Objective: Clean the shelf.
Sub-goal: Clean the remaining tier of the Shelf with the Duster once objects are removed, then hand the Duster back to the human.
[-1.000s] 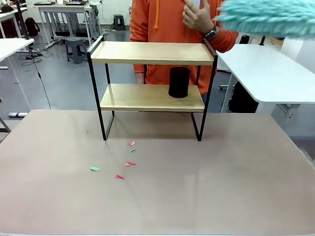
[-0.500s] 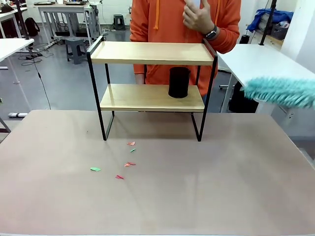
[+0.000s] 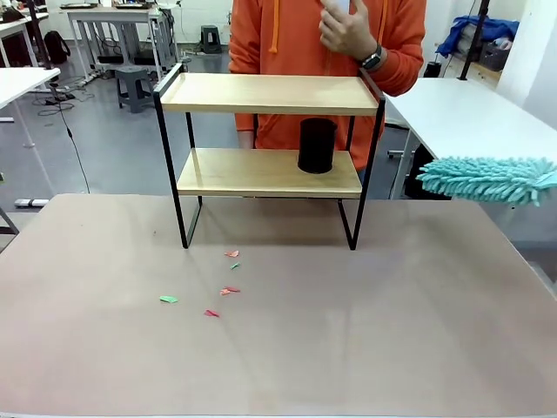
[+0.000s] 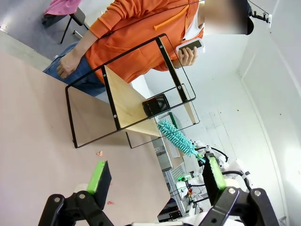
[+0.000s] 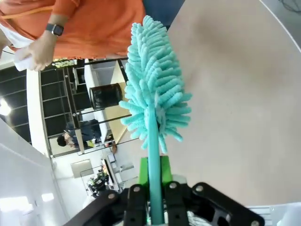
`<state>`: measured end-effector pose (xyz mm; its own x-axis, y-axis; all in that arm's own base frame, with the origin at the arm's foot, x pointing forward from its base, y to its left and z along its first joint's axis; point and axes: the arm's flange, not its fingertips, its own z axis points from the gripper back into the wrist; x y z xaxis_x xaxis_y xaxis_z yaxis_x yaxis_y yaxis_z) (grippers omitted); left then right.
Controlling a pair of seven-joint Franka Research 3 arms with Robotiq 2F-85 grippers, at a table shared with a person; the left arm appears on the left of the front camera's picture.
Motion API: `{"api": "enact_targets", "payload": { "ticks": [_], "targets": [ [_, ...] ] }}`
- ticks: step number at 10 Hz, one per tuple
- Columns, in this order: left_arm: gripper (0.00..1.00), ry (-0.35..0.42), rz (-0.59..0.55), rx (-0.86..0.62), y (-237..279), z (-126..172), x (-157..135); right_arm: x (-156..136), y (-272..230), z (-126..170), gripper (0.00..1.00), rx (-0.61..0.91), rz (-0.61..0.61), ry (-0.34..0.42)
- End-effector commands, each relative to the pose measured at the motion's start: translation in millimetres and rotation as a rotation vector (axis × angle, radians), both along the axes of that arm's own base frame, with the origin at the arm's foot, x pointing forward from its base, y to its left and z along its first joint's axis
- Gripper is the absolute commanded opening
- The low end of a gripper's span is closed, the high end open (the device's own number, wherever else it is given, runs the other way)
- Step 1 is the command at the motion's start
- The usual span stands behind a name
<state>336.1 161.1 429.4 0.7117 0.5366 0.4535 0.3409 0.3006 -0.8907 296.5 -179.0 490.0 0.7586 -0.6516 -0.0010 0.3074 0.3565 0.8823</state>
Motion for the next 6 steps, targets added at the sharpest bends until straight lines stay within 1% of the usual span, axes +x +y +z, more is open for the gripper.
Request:
{"api": "enact_targets", "payload": {
  "ticks": [1, 6],
  "targets": [
    [1.00, -0.023, -0.007, 0.001, -2.6, -0.6, -2.8, -1.5, 0.0, 1.9, 0.13, 0.004, 0.018, -0.020],
    [1.00, -0.023, -0.007, 0.001, -2.6, -0.6, -2.8, -1.5, 0.0, 1.9, 0.13, 0.004, 0.018, -0.020]
  ]
}}
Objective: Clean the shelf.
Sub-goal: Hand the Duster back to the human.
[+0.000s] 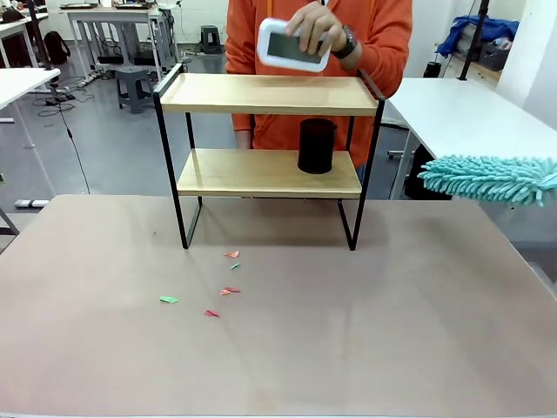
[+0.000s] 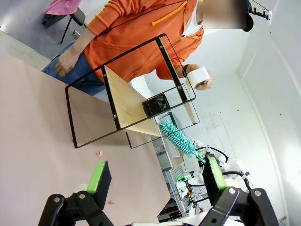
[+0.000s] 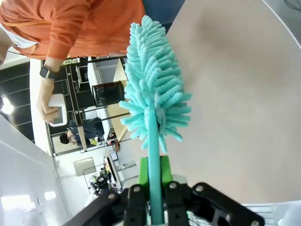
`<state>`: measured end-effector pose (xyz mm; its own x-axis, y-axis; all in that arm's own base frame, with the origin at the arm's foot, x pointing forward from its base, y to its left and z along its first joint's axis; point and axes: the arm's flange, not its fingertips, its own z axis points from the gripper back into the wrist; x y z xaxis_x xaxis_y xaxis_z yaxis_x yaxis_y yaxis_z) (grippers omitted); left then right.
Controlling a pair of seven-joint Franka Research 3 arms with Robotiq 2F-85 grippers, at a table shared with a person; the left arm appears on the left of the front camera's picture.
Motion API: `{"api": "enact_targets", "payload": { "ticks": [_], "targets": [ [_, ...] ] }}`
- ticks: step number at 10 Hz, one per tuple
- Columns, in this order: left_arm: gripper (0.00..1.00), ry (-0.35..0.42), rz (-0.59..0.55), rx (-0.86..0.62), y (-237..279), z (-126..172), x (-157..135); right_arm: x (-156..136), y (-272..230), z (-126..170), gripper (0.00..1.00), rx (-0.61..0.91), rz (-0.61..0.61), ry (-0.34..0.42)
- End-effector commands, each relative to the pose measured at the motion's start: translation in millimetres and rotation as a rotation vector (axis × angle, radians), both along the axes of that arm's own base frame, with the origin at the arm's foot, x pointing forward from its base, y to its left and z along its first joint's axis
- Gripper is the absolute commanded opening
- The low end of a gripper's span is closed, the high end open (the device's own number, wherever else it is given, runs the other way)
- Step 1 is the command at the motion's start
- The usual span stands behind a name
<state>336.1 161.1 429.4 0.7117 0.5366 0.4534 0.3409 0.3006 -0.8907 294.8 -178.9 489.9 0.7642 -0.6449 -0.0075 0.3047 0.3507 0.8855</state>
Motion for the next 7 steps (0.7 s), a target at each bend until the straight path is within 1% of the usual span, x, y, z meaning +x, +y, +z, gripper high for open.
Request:
{"api": "enact_targets", "payload": {
  "ticks": [1, 2, 3, 4, 5, 6, 7],
  "targets": [
    [1.00, -0.023, -0.007, 0.001, -2.6, -0.6, -2.8, 0.2, -0.1, 1.9, 0.13, -0.006, 0.009, -0.020],
    [1.00, 0.000, 0.000, 0.000, 0.0, 0.0, 0.0, 0.0, 0.0, 0.0, 0.13, 0.000, 0.000, 0.000],
    [1.00, -0.182, -0.104, -0.105, -3.0, 65.7, -17.7, -25.7, -39.9, 17.4, 0.13, 0.109, 0.017, -0.101],
    [1.00, -0.303, -0.157, -0.074, -19.7, 111.3, -22.0, -50.7, -62.2, 46.2, 0.13, 0.144, 0.082, -0.201],
    [1.00, -0.348, -0.280, -0.087, -52.8, 145.2, -23.2, -78.5, -73.1, 77.6, 0.13, 0.113, 0.171, -0.240],
    [1.00, -0.370, -0.389, -0.064, -85.9, 160.5, -23.4, -102.5, -71.9, 98.5, 0.13, 0.087, 0.288, -0.275],
    [1.00, -0.337, -0.521, -0.086, -119.1, 169.9, -23.1, -123.7, -59.9, 113.4, 0.13, 0.063, 0.449, -0.295]
  ]
}}
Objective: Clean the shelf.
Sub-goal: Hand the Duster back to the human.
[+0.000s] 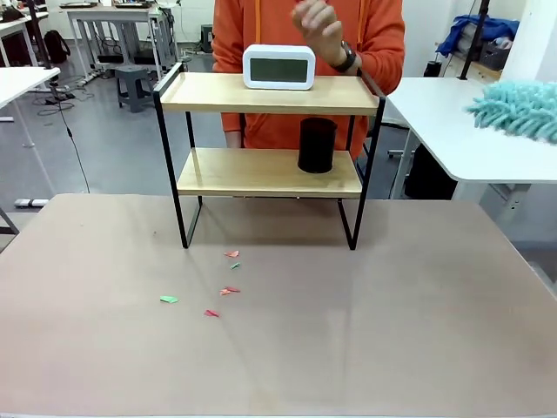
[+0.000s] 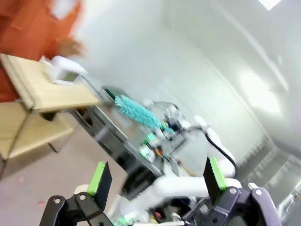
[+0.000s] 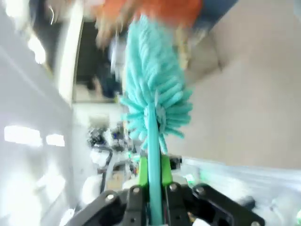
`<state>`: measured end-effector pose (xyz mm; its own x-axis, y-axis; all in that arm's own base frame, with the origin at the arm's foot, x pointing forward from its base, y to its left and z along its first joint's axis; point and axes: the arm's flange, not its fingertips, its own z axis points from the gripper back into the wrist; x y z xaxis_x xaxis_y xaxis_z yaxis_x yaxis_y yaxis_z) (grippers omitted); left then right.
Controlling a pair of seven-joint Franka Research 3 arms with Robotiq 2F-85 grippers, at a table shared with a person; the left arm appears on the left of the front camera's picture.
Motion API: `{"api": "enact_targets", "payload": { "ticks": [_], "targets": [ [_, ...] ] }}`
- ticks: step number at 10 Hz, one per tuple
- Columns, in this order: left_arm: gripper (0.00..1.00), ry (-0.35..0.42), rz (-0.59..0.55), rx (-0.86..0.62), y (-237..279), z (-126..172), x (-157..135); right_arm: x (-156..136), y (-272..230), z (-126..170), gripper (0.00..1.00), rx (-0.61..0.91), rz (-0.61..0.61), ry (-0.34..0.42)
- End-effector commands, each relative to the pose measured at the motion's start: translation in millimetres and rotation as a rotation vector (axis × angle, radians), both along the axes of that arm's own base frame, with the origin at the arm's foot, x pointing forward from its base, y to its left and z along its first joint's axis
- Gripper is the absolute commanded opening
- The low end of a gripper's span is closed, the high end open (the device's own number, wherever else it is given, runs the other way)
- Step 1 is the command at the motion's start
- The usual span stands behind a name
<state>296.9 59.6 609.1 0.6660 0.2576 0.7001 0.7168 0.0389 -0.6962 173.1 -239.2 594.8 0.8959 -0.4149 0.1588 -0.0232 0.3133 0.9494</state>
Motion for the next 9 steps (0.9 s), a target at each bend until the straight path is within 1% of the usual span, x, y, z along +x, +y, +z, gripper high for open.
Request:
{"api": "enact_targets", "payload": {
  "ticks": [1, 2, 3, 4, 5, 6, 7, 8, 9],
  "targets": [
    [1.00, 0.032, -0.180, 0.019, -52.8, -6.8, 11.5, -17.1, 21.1, 17.8, 0.13, -0.096, 0.281, -0.082],
    [1.00, 0.034, -0.303, 0.065, -91.4, -8.8, 3.3, -27.6, 53.6, 24.3, 0.13, -0.177, 0.430, -0.144],
    [1.00, 0.059, -0.404, 0.099, -124.8, -16.3, -1.9, -31.6, 83.5, 26.1, 0.13, -0.241, 0.514, -0.217],
    [1.00, 0.109, -0.463, 0.110, -146.3, -30.2, -7.6, -30.0, 112.1, 22.0, 0.13, -0.271, 0.640, -0.230],
    [1.00, 0.214, -0.381, 0.145, -129.6, -42.7, 0.8, -13.1, 122.1, 8.5, 0.13, -0.329, 0.455, -0.187],
    [1.00, 0.074, -0.410, 0.104, -145.1, -24.0, -5.7, -33.4, 97.7, 34.0, 0.13, -0.235, 0.556, -0.138],
    [1.00, 0.074, -0.410, 0.104, -145.1, -24.0, -5.7, -33.4, 97.7, 34.0, 0.13, -0.235, 0.556, -0.138],
    [1.00, 0.136, -0.429, 0.122, -153.7, -42.2, -3.9, -24.6, 124.1, 25.2, 0.13, -0.292, 0.570, -0.152],
    [1.00, 0.084, -0.437, 0.098, -166.2, -37.7, -5.0, -9.8, 154.2, 30.0, 0.13, -0.303, 0.701, -0.187]
  ]
}}
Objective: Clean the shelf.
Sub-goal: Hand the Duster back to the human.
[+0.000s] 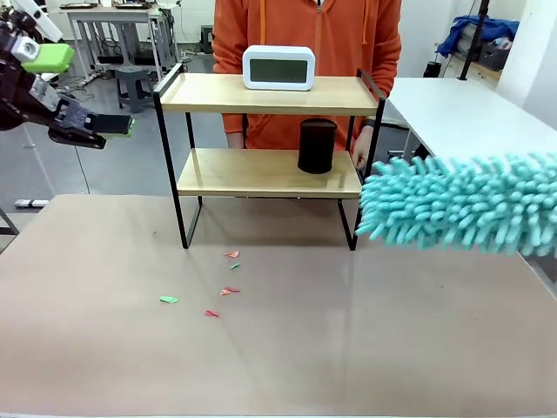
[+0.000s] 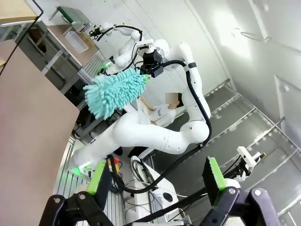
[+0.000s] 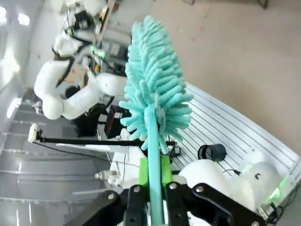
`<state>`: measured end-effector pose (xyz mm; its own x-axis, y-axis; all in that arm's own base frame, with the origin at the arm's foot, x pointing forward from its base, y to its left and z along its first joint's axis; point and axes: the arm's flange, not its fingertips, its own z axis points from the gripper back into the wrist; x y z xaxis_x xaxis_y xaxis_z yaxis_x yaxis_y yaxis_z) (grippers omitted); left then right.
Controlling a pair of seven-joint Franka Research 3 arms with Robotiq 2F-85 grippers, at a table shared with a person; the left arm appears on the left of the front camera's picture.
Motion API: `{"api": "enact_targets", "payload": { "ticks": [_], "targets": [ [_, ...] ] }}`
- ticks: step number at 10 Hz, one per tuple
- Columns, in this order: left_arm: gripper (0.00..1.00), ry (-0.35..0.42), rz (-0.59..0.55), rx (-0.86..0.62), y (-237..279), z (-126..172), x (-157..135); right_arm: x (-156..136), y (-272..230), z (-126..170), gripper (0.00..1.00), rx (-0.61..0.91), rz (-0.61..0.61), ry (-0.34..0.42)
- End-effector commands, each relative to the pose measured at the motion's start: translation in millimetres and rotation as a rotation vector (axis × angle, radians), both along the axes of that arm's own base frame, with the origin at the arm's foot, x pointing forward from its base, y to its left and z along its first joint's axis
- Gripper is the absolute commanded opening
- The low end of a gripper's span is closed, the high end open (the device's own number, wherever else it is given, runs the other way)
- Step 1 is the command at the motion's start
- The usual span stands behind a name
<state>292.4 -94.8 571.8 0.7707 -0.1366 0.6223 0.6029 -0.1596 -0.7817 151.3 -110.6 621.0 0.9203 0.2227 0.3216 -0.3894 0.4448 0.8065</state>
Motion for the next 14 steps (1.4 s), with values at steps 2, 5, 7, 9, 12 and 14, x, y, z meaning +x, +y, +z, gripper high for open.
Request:
{"api": "enact_targets", "payload": {
  "ticks": [2, 5, 7, 9, 12, 14],
  "targets": [
    [1.00, -0.026, -0.154, 0.029, -62.0, -7.6, 22.5, 34.5, 73.3, 26.2, 0.13, -0.024, 0.245, -0.053],
    [1.00, 0.013, -0.256, 0.100, -116.8, -36.2, 31.4, 59.1, 135.3, 32.8, 0.13, -0.105, 0.378, -0.007],
    [1.00, 0.013, -0.331, 0.111, -142.4, -43.9, 25.1, 68.2, 166.4, 31.6, 0.13, -0.116, 0.439, 0.003],
    [1.00, -0.001, -0.511, 0.132, -161.6, -53.5, 7.5, 78.0, 179.5, 29.6, 0.13, -0.083, 0.441, 0.011],
    [1.00, -0.008, -0.656, 0.165, -185.3, -63.5, -19.8, 89.1, 183.1, 23.8, 0.13, 0.008, 0.404, 0.011],
    [1.00, -0.011, -0.684, 0.164, -188.8, -59.4, -26.9, 93.4, 185.9, 17.5, 0.13, 0.036, 0.386, 0.022]
  ]
}}
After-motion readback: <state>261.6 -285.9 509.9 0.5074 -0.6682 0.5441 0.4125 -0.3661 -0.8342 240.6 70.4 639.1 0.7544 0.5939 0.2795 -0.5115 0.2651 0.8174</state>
